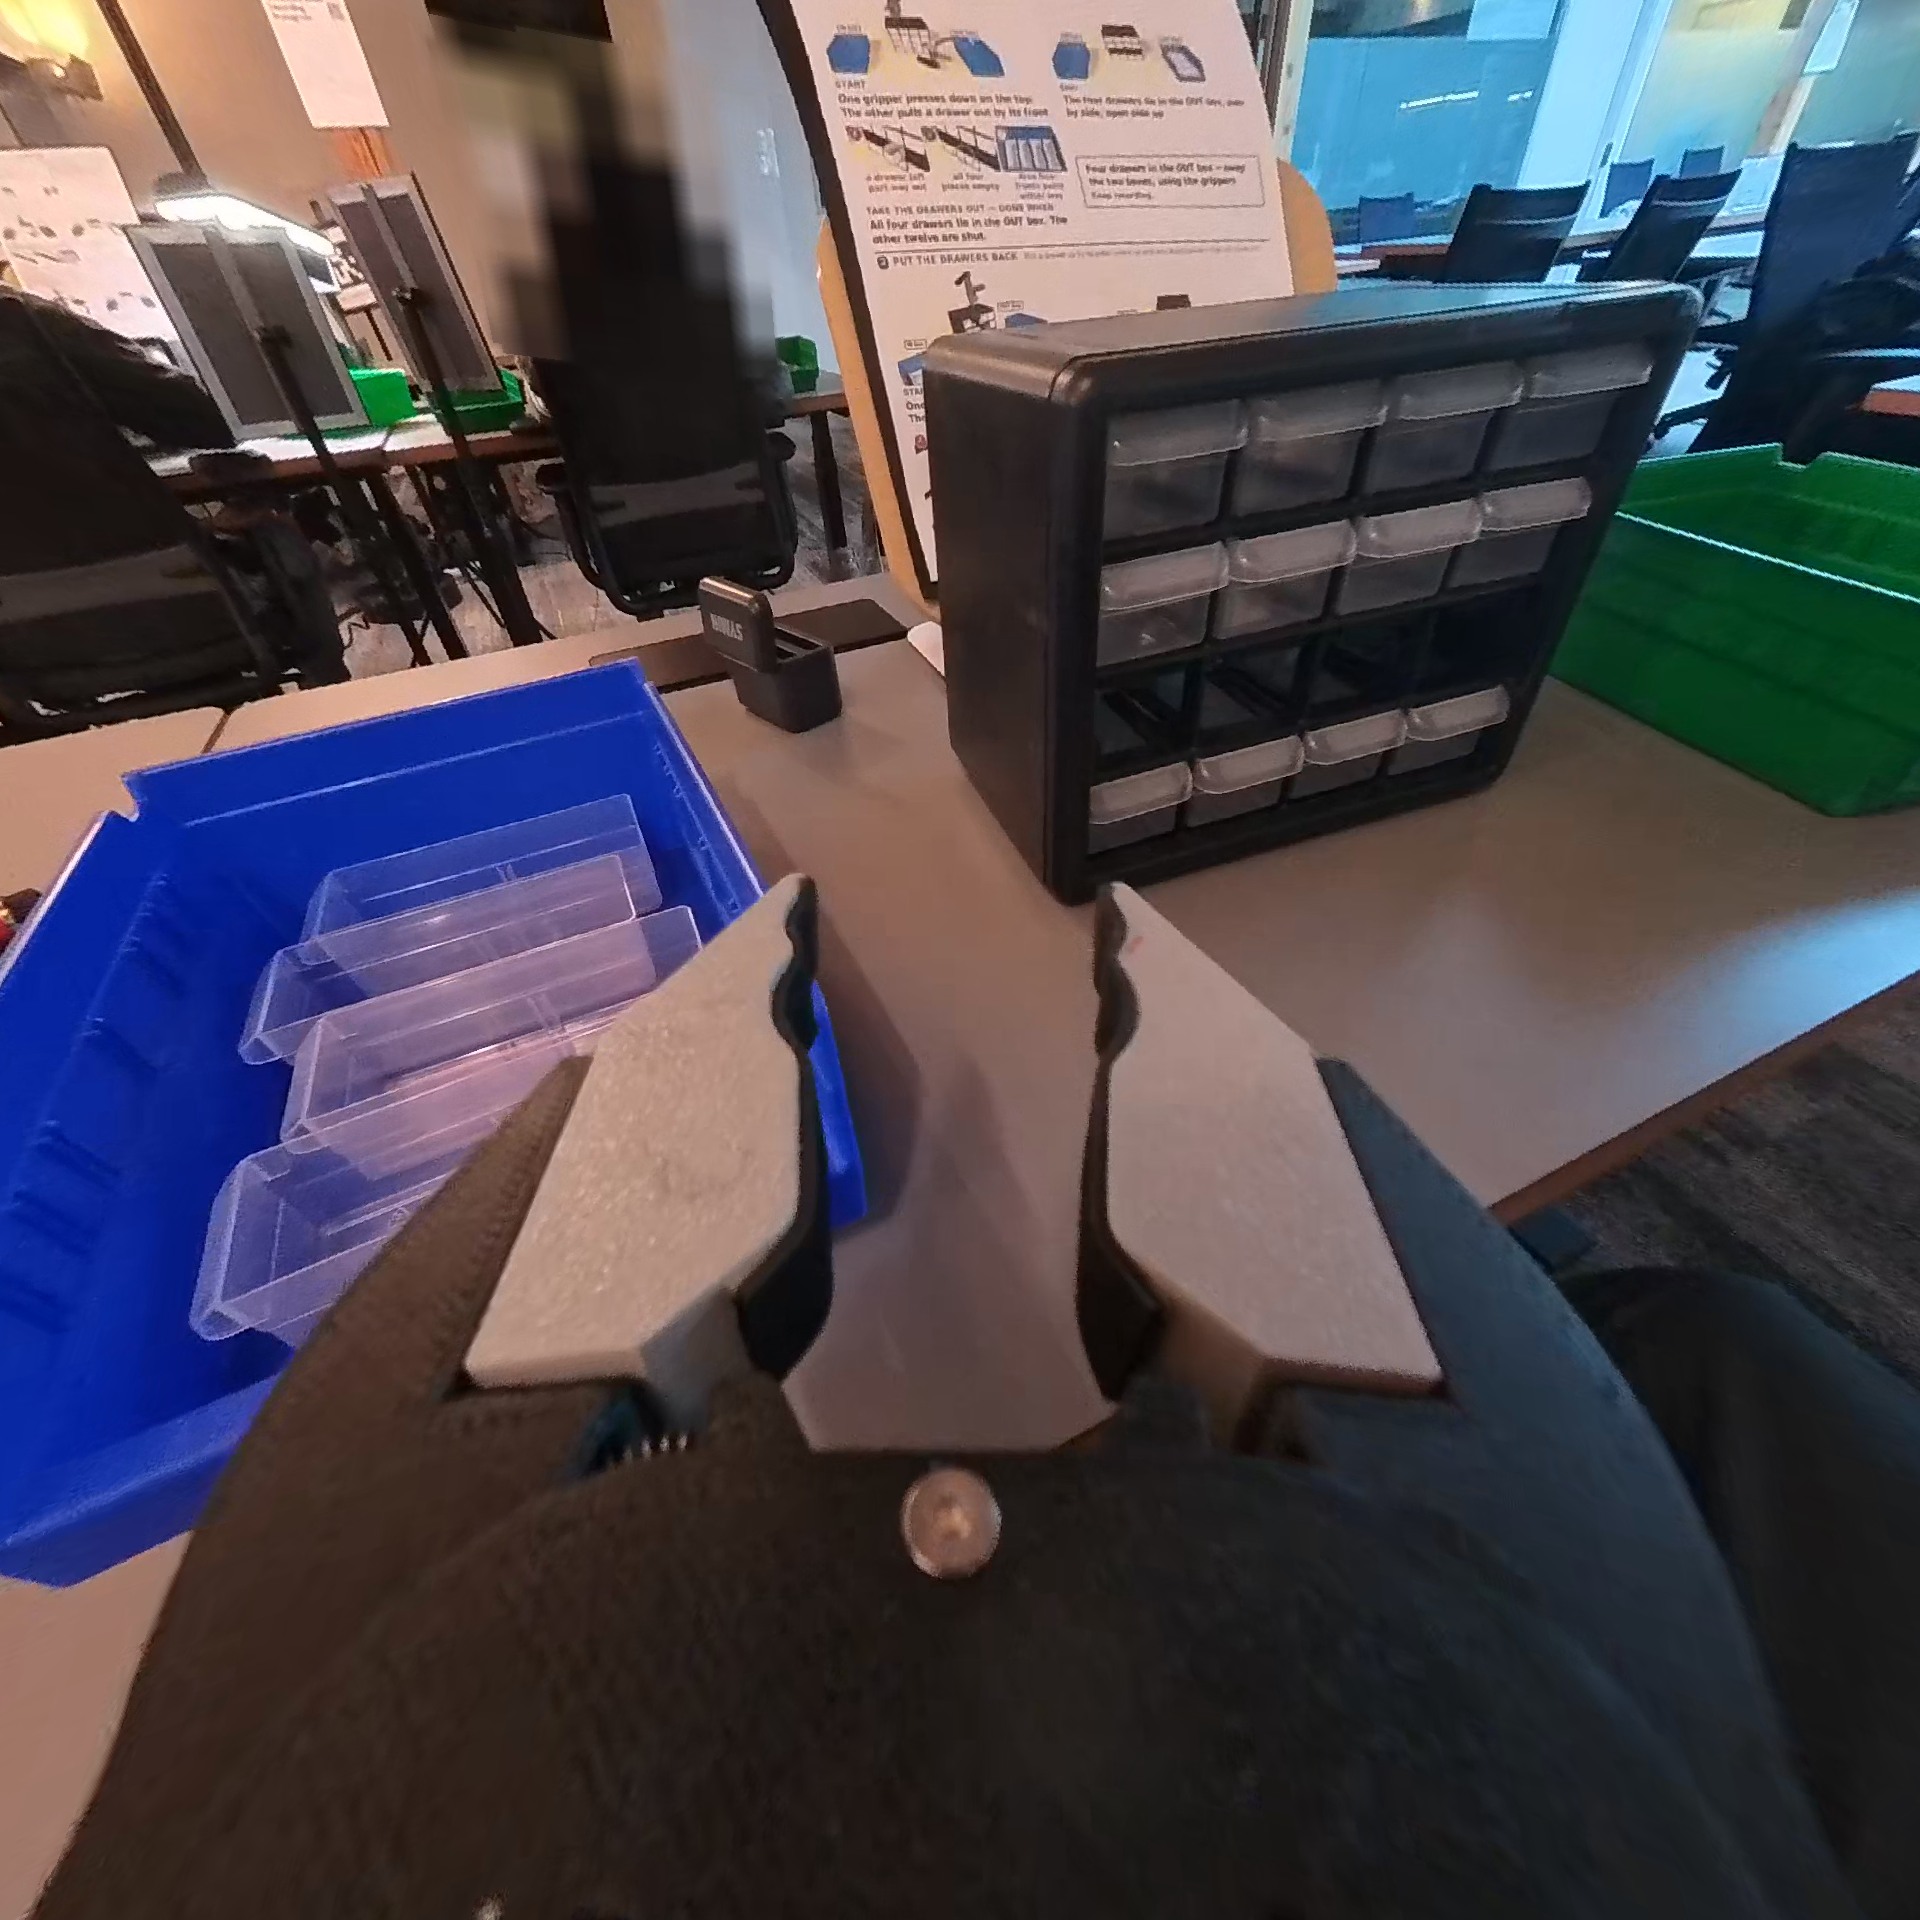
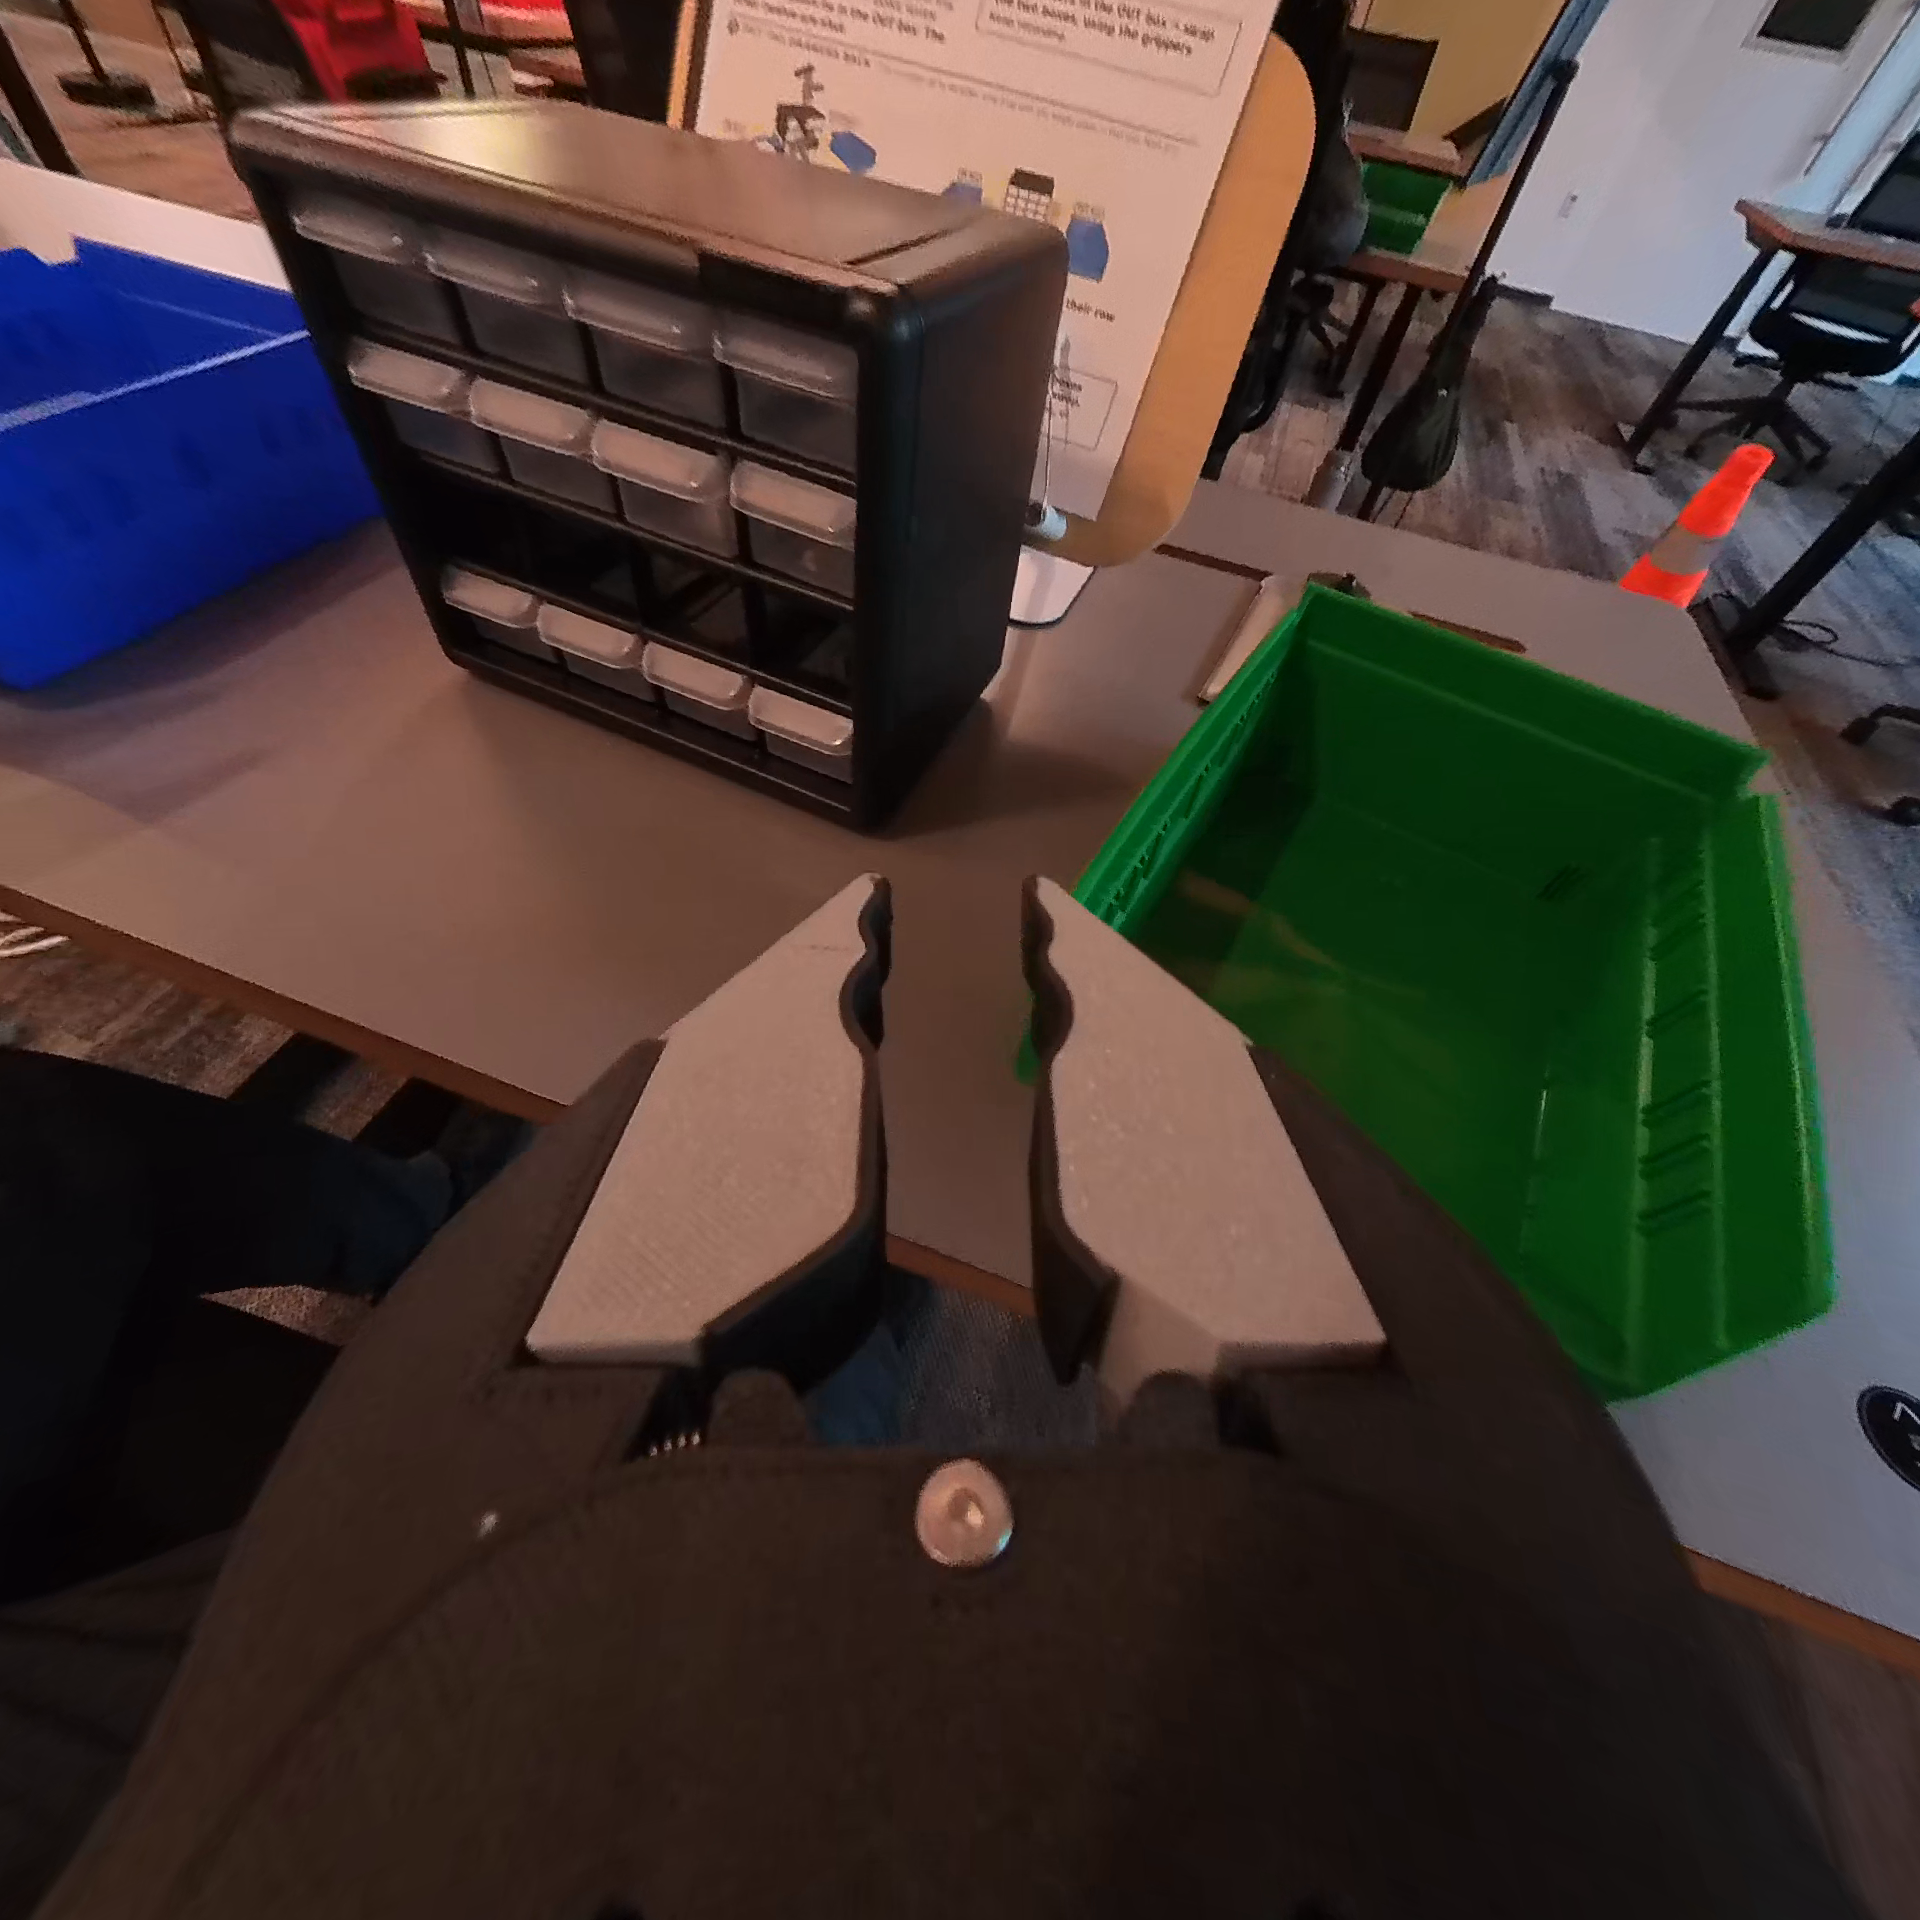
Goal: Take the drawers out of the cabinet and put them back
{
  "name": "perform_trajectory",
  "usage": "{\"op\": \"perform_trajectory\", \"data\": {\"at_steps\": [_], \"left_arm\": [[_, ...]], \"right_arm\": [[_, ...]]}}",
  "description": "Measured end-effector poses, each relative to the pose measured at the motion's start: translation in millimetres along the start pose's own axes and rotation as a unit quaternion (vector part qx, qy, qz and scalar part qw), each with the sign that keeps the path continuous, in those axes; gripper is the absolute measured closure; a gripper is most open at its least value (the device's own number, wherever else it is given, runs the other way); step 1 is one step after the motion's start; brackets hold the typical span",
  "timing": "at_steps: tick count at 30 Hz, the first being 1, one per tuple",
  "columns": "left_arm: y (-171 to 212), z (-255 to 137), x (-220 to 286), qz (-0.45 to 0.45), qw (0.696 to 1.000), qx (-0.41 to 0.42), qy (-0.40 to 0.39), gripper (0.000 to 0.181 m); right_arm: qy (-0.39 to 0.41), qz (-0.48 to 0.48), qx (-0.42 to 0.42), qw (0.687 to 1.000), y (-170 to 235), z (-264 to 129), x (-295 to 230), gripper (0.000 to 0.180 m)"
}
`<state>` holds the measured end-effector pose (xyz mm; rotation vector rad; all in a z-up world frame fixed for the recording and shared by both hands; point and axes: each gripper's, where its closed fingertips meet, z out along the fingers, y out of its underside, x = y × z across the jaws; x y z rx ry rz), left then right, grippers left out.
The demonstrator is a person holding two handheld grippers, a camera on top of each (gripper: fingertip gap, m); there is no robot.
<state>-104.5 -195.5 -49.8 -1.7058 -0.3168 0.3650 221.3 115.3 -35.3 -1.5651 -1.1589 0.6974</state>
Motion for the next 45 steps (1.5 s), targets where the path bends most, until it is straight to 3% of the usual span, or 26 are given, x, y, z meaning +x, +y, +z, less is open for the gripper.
{"op": "perform_trajectory", "data": {"at_steps": [7,14,18,27,32,36,38,40,42,45], "left_arm": [[-7,-4,12,0.017,1.000,0.016,0.020,0.148],[-8,-7,23,0.023,0.999,0.018,0.045,0.137],[-7,-5,31,0.014,0.998,0.012,0.064,0.142],[12,3,59,0.026,0.994,-0.018,0.107,0.124],[18,17,94,0.037,0.985,0.000,0.171,0.130],[38,31,153,0.027,0.954,0.007,0.297,0.131],[42,17,191,0.034,0.906,0.041,0.420,0.135],[50,4,211,0.034,0.863,0.048,0.502,0.126],[52,10,220,0.044,0.847,0.043,0.528,0.122],[40,25,221,0.017,0.846,0.023,0.532,0.121]], "right_arm": [[-0.010,0.010,-0.001,1.000,1,1,-5,0.150],[-0.032,0.043,0.005,0.999,-1,1,-9,0.114],[-0.048,0.048,-0.014,0.998,5,4,-17,0.099],[-0.064,0.047,-0.054,0.995,27,16,-26,0.093],[-0.106,0.086,-0.007,0.991,9,16,-26,0.101],[-0.121,0.101,0.027,0.987,3,27,-19,0.104],[-0.142,0.102,0.047,0.984,-3,36,-22,0.111],[-0.169,0.087,0.058,0.980,-13,49,-31,0.118],[-0.178,0.055,0.055,0.981,-24,67,-39,0.108],[-0.181,0.001,0.041,0.983,-38,91,-52,0.103]]}}
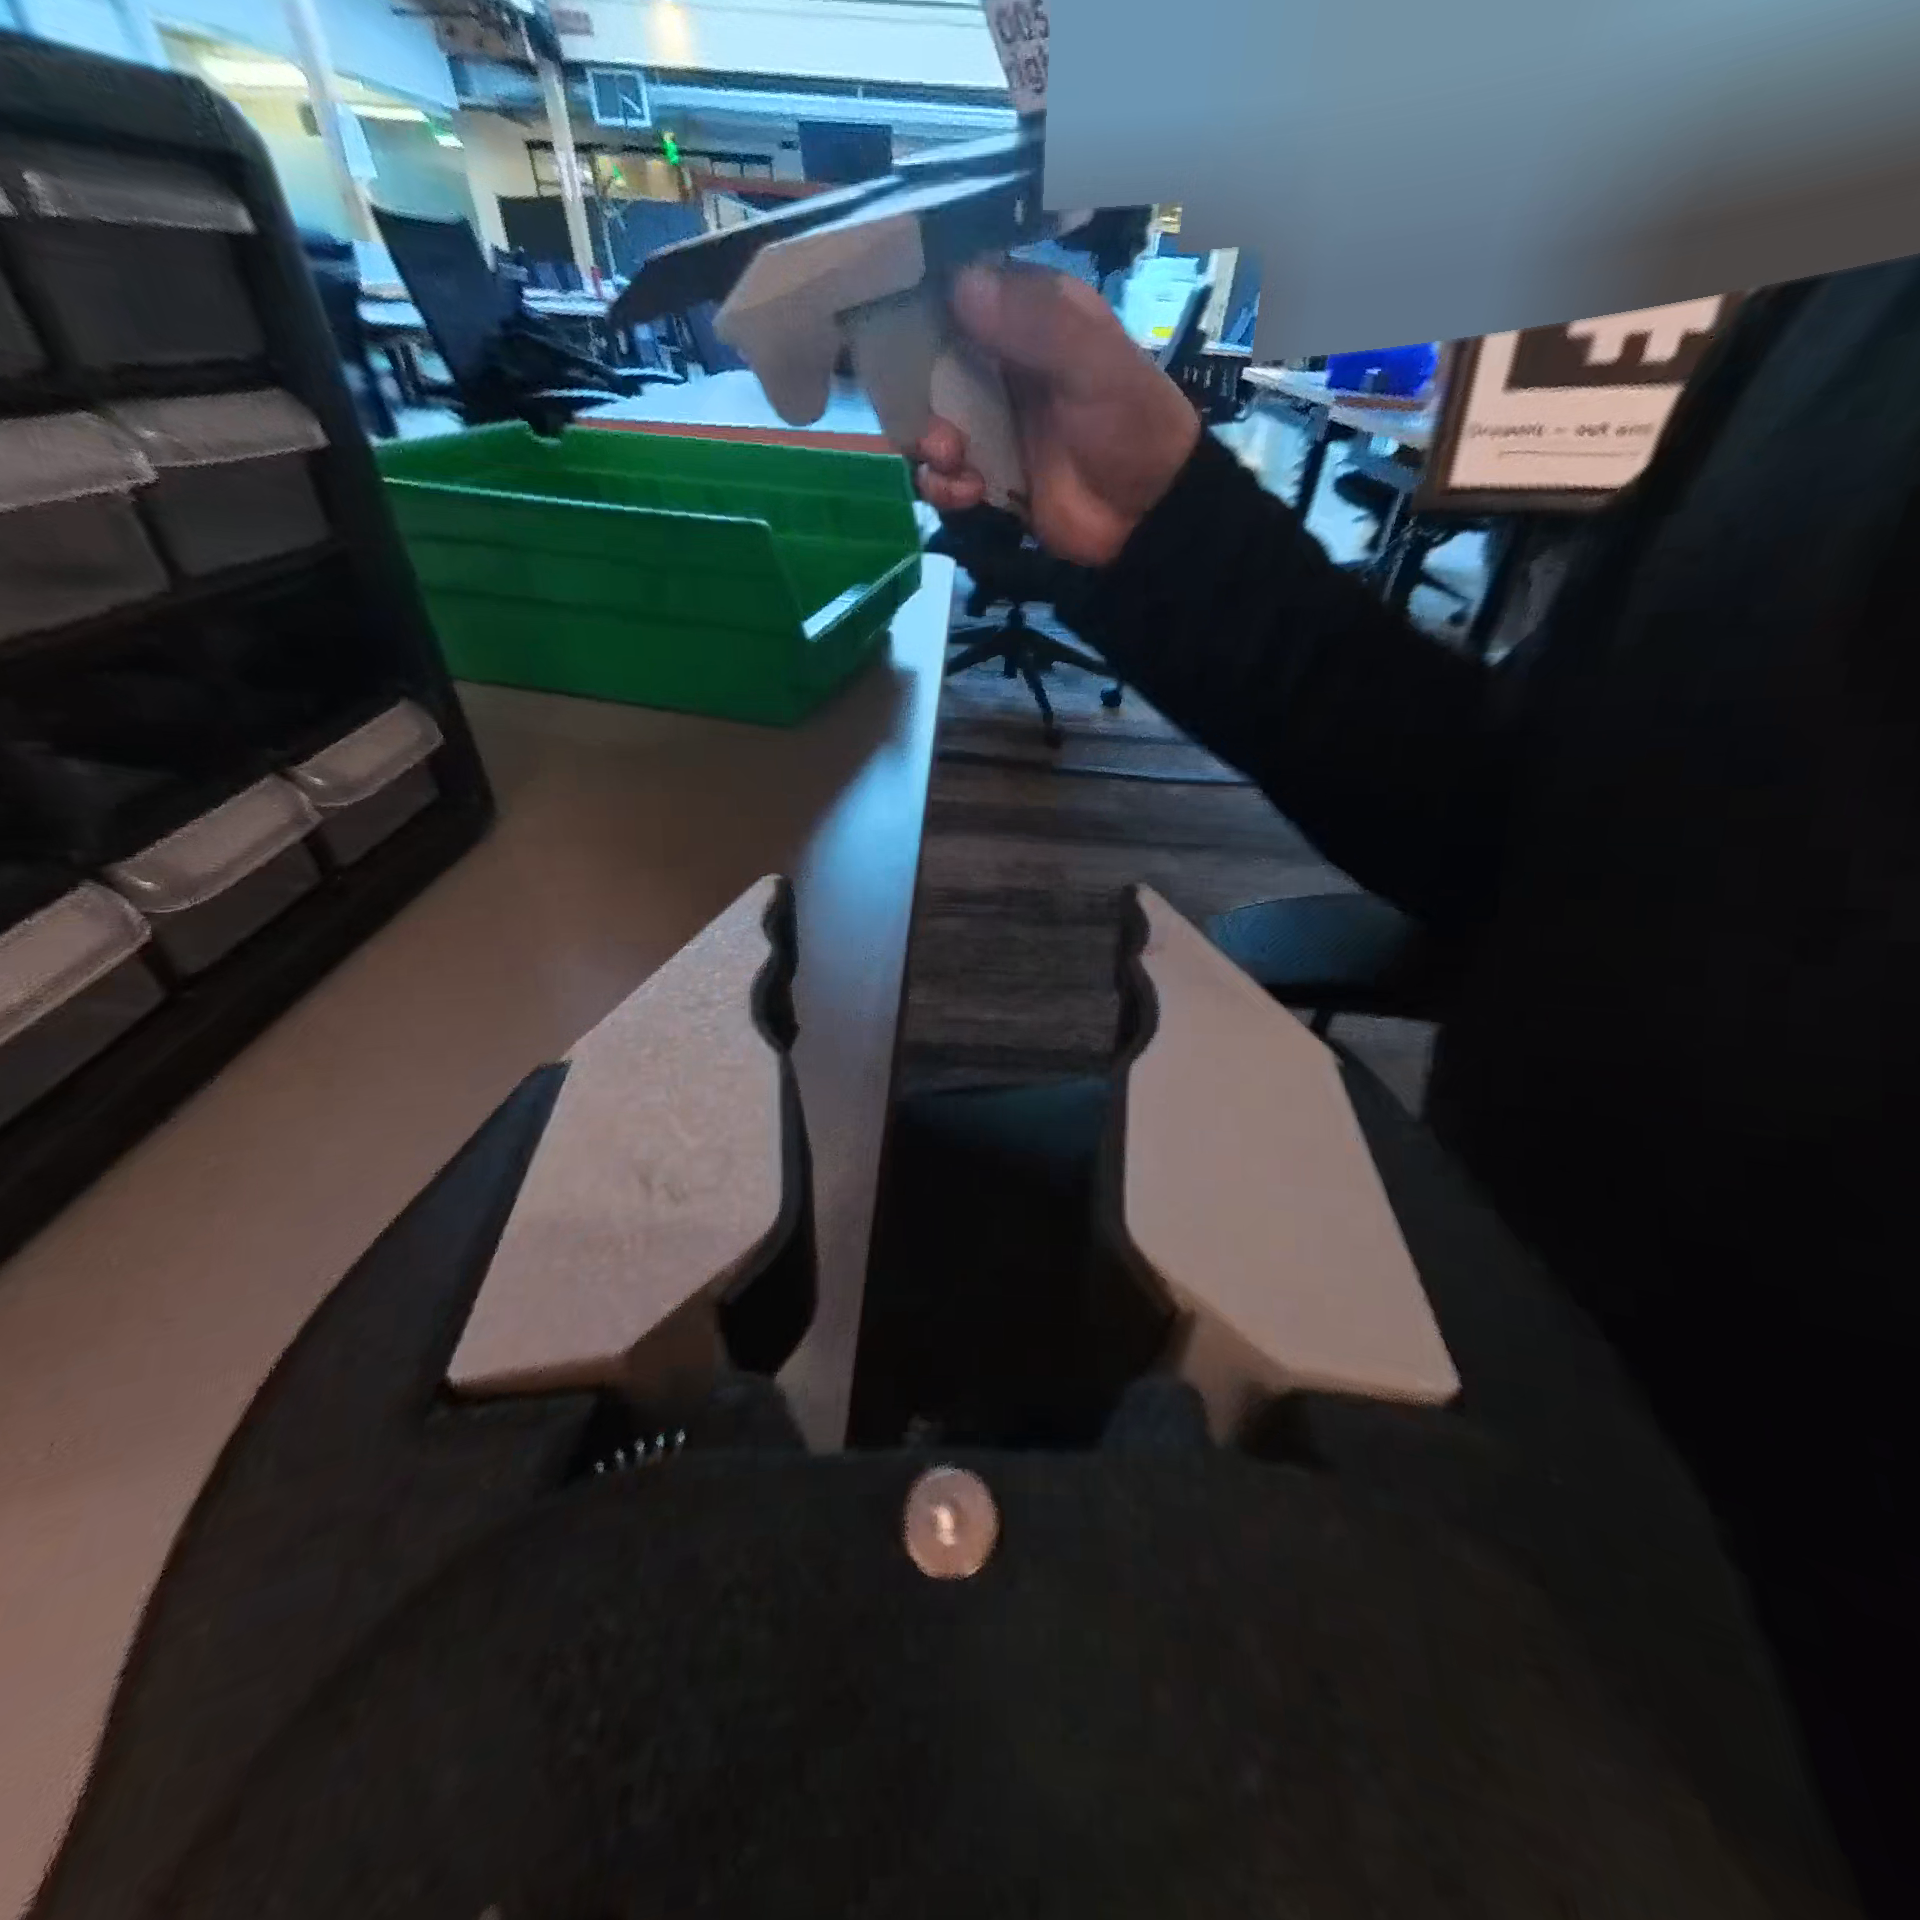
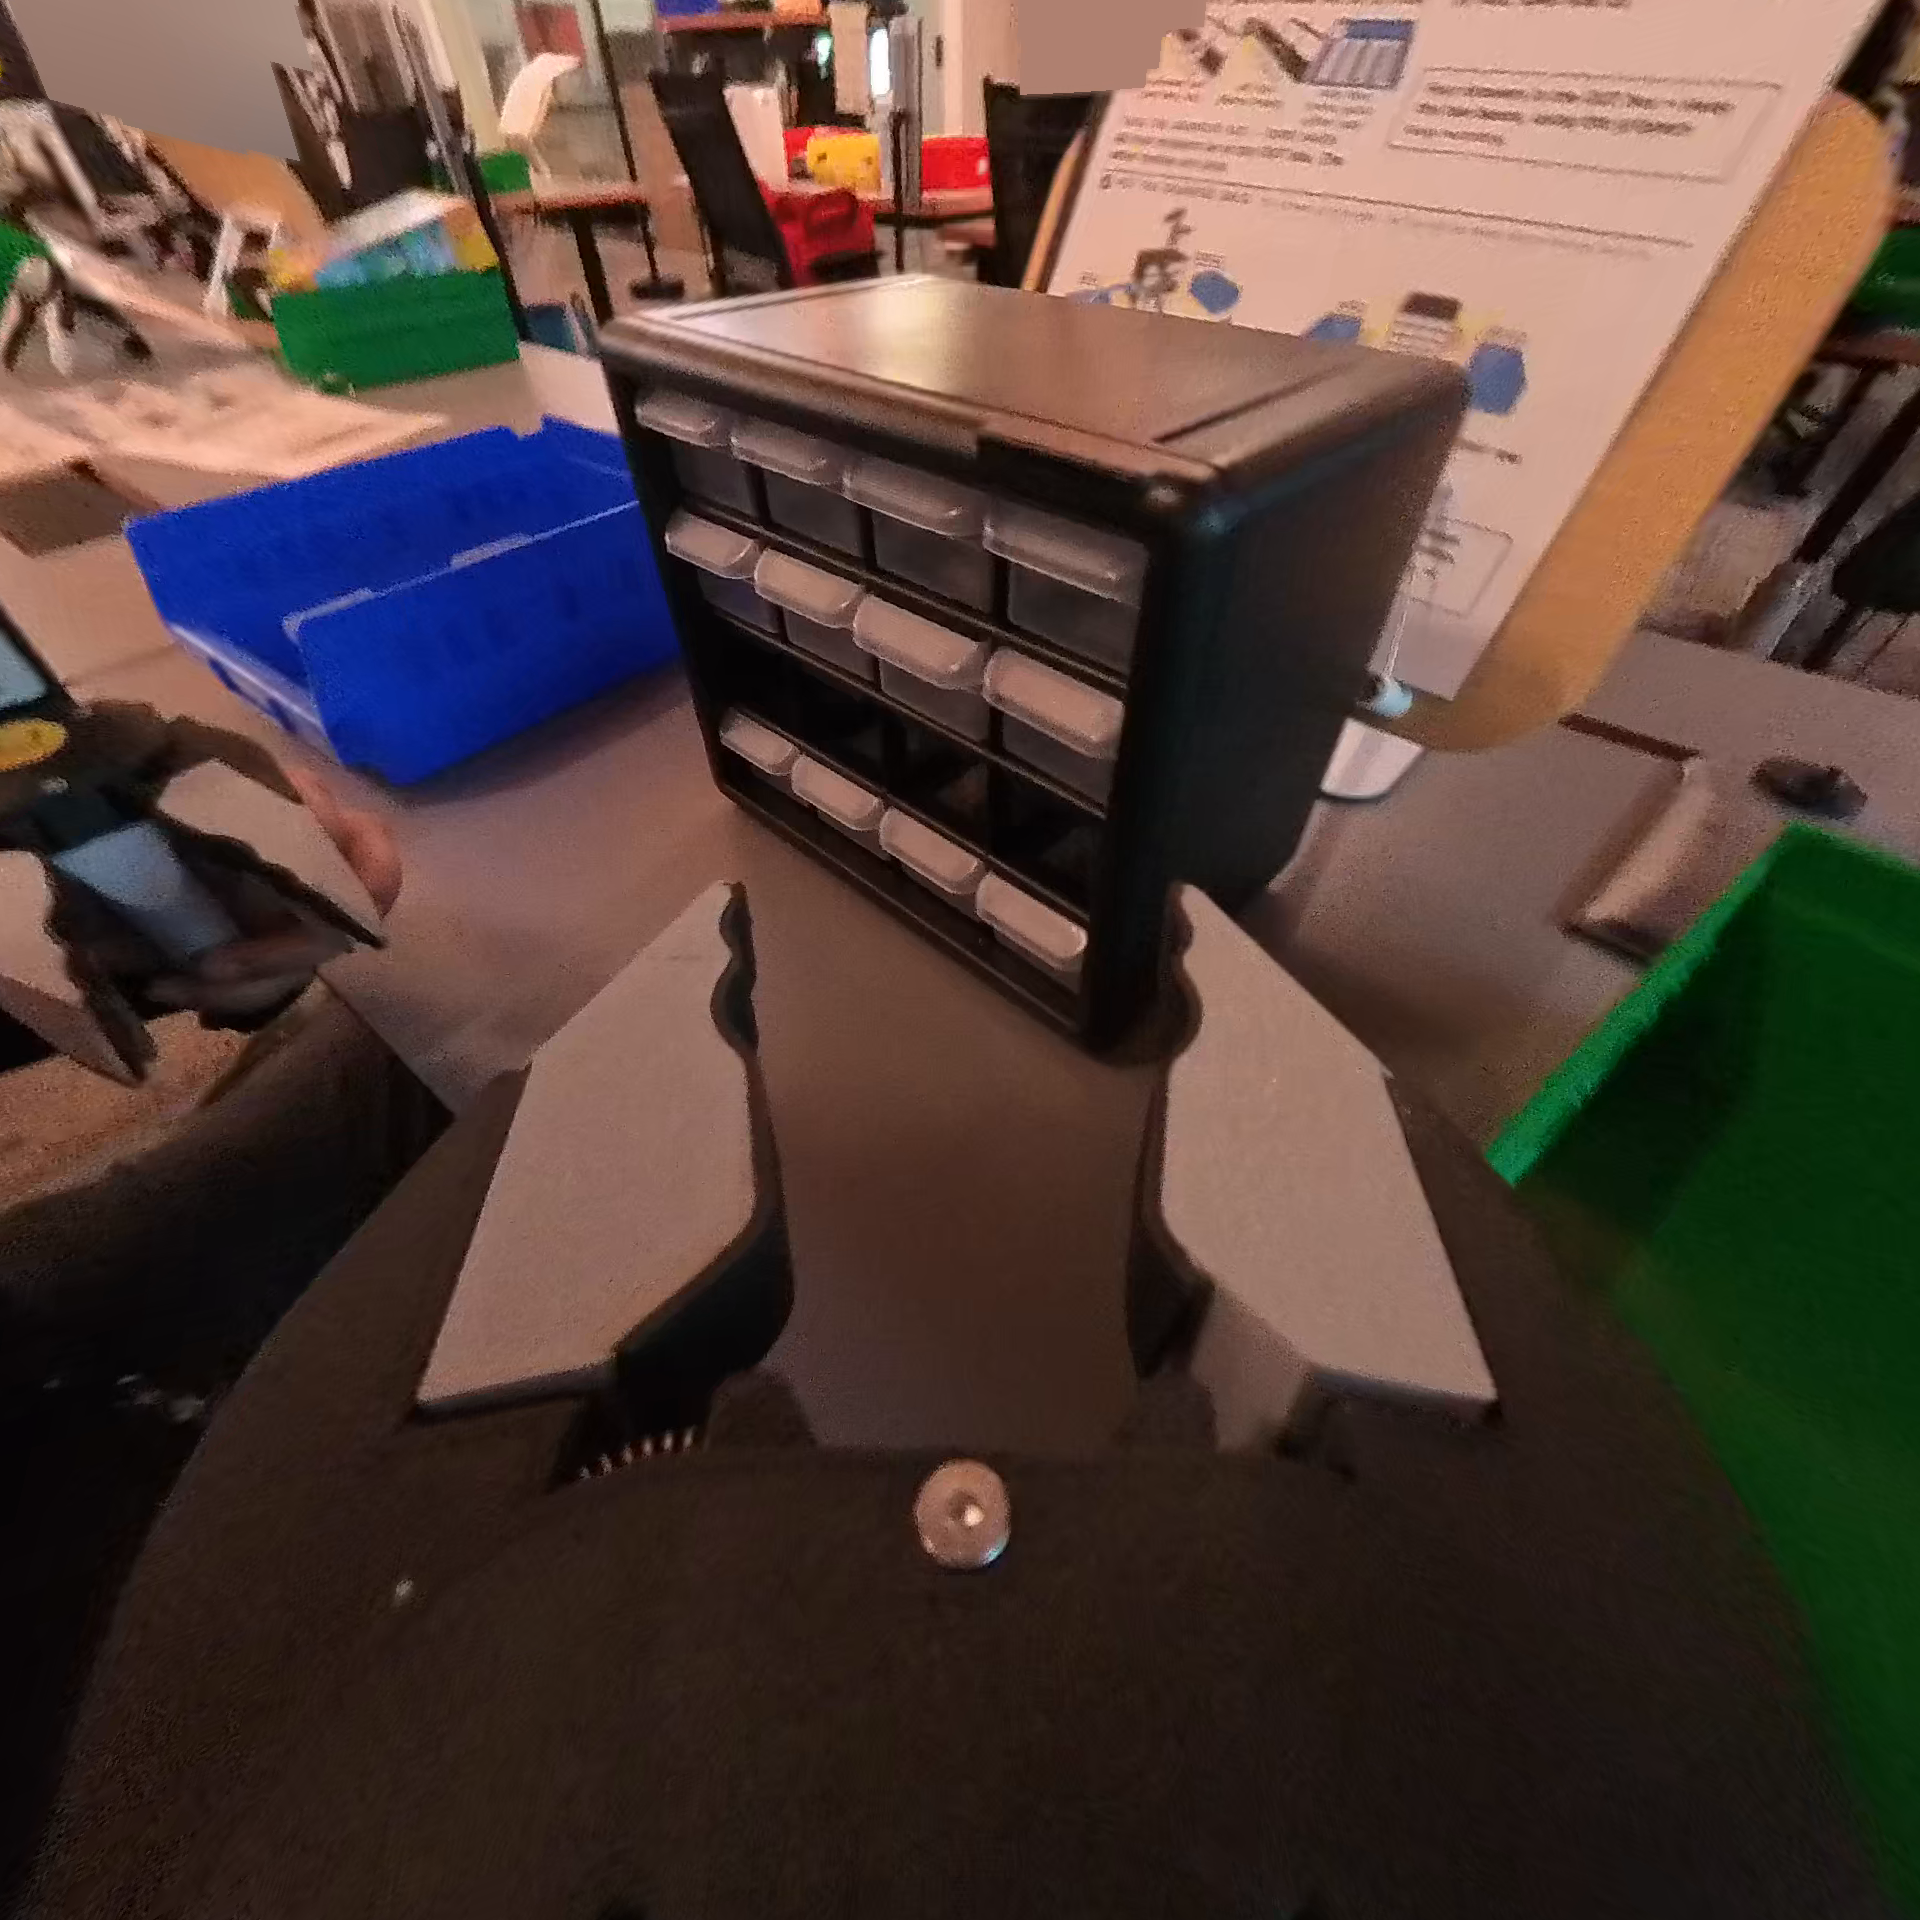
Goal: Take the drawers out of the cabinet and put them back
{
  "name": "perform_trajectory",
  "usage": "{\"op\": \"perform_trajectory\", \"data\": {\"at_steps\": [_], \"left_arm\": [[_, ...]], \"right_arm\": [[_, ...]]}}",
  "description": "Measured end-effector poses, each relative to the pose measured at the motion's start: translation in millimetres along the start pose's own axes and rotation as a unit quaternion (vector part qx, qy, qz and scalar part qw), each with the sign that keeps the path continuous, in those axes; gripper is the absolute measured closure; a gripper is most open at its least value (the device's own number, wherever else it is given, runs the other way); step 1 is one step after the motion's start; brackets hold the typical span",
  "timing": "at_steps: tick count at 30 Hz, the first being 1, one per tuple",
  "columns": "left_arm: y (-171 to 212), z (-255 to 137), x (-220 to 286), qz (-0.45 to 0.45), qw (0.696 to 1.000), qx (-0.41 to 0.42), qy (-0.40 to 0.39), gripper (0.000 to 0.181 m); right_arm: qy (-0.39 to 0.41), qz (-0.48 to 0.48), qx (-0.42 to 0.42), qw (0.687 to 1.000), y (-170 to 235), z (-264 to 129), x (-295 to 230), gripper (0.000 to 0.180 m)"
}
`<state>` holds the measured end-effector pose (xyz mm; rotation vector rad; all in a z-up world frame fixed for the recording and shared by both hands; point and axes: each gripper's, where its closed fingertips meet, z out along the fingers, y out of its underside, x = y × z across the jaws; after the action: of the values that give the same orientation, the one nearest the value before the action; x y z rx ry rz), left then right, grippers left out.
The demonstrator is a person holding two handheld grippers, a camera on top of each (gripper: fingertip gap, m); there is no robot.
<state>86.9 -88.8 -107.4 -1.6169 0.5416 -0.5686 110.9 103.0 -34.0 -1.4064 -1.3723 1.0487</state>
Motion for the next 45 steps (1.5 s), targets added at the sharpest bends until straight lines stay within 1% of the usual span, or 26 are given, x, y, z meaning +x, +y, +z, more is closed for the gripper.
{"op": "perform_trajectory", "data": {"at_steps": [2,4,7,8,9,12,15,18,20,22,25,26,28,32,33,34,36,40,43,45], "left_arm": [[-10,-1,0,-0.020,1.000,0.007,0.014,0.120],[-21,-5,-6,0.001,1.000,0.006,-0.005,0.122],[-33,-11,-31,0.055,0.994,-0.029,-0.093,0.127],[-38,-14,-40,0.053,0.991,-0.024,-0.124,0.134],[-42,-16,-43,0.035,0.990,-0.019,-0.136,0.137],[-46,-19,-36,-0.002,0.990,-0.020,-0.137,0.135],[-60,-38,-29,0.027,0.985,-0.021,-0.167,0.128],[-82,-80,-24,0.043,0.978,0.013,-0.204,0.126],[-81,-124,-35,0.048,0.965,-0.006,-0.258,0.125],[-77,-176,-55,0.060,0.944,-0.054,-0.319,0.126],[-64,-265,-102,0.094,0.887,-0.162,-0.423,0.135],[-54,-285,-114,0.089,0.876,-0.207,-0.427,0.139],[-27,-308,-129,0.066,0.869,-0.291,-0.395,0.144],[30,-320,-146,0.054,0.841,-0.440,-0.311,0.145],[42,-320,-150,0.048,0.833,-0.467,-0.293,0.151],[53,-319,-155,0.038,0.826,-0.488,-0.280,0.155],[75,-320,-164,0.020,0.808,-0.529,-0.258,0.156],[106,-323,-173,0.022,0.765,-0.600,-0.232,0.181],[108,-332,-176,0.043,0.734,-0.636,-0.237,0.181],[91,-335,-184,0.063,0.733,-0.620,-0.273,0.181]], "right_arm": [[-0.014,-0.022,-0.009,1.000,-7,16,-5,0.105],[-0.016,-0.031,-0.013,0.999,-18,28,-4,0.104],[-0.033,-0.028,-0.009,0.999,-38,39,-8,0.104],[-0.046,-0.028,-0.006,0.999,-43,41,-13,0.103],[-0.049,-0.030,-0.004,0.998,-48,43,-17,0.103],[-0.044,-0.047,0.001,0.998,-58,46,-23,0.104],[-0.044,-0.037,-0.014,0.998,-48,50,-24,0.105],[-0.037,-0.026,-0.038,0.998,-30,45,-22,0.103],[-0.026,-0.026,-0.042,0.998,-26,35,-18,0.104],[-0.023,-0.018,-0.038,0.999,-25,25,-14,0.104],[-0.026,0.003,-0.021,0.999,-28,12,-7,0.105],[-0.026,0.011,-0.016,0.999,-29,9,-5,0.105],[-0.031,0.023,-0.005,0.999,-32,4,-3,0.105],[-0.023,0.020,0.004,1.000,-37,-3,1,0.106],[-0.019,0.017,0.004,1.000,-37,-4,2,0.106],[-0.016,0.015,0.005,1.000,-37,-4,2,0.106],[-0.015,0.012,0.005,1.000,-38,-5,2,0.106],[-0.009,0.005,0.009,1.000,-39,-9,4,0.106],[-0.003,0.009,0.010,1.000,-38,-12,10,0.106],[-0.002,0.016,0.014,1.000,-38,-15,13,0.106]]}}
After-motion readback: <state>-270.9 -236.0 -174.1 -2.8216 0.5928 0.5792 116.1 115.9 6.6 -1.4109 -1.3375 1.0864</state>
